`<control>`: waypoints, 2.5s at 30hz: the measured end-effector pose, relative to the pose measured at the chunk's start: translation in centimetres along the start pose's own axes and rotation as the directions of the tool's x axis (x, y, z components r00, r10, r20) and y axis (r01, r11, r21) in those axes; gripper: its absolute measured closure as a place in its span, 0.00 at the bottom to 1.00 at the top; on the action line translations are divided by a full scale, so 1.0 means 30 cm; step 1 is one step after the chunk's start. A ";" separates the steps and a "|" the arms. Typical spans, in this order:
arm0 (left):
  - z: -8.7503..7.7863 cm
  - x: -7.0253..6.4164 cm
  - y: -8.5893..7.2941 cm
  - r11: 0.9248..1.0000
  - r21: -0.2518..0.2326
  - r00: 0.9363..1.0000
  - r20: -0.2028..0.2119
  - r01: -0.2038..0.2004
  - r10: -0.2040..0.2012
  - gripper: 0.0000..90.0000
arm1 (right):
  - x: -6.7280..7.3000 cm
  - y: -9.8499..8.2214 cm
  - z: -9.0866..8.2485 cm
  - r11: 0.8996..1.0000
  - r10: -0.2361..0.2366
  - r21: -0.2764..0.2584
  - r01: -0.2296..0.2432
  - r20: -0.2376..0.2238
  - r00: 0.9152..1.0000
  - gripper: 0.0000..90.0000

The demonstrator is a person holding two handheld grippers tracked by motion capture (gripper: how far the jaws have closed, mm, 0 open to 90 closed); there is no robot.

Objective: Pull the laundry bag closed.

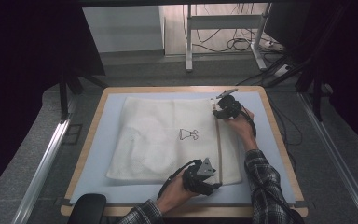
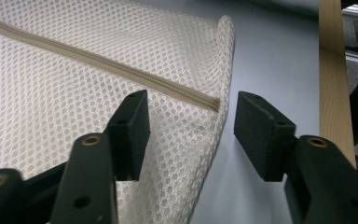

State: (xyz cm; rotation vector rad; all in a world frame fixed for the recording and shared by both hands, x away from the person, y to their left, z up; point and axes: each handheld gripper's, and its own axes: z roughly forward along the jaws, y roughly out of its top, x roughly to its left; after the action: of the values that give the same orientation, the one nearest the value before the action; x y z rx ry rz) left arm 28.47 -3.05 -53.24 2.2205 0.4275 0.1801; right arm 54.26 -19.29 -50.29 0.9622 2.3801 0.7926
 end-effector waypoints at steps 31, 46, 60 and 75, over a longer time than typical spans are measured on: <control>-0.086 0.044 -0.008 0.999 0.023 1.000 0.018 -0.024 0.024 0.16 | 0.062 -0.013 -0.107 0.999 0.026 -0.030 -0.030 -0.117 0.993 0.26; -0.117 0.072 -0.028 0.999 0.051 1.000 -0.010 -0.010 0.010 0.08 | 0.094 -0.023 -0.158 0.997 0.047 -0.050 -0.056 -0.152 0.987 0.13; -0.136 0.077 -0.049 0.997 0.064 0.999 -0.028 -0.040 0.042 0.04 | 0.156 -0.027 -0.187 0.996 0.016 -0.078 -0.032 -0.198 0.980 0.07; -0.175 0.105 -0.061 1.000 0.015 1.000 -0.011 -0.019 0.019 0.02 | 0.182 -0.055 -0.225 0.997 0.019 -0.074 -0.038 -0.236 0.972 0.01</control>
State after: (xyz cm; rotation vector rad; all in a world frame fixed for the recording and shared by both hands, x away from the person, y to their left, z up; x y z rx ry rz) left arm 29.54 2.98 -51.40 2.2399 0.4157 0.2003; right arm 45.91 -18.57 -47.44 0.9169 2.5165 1.0551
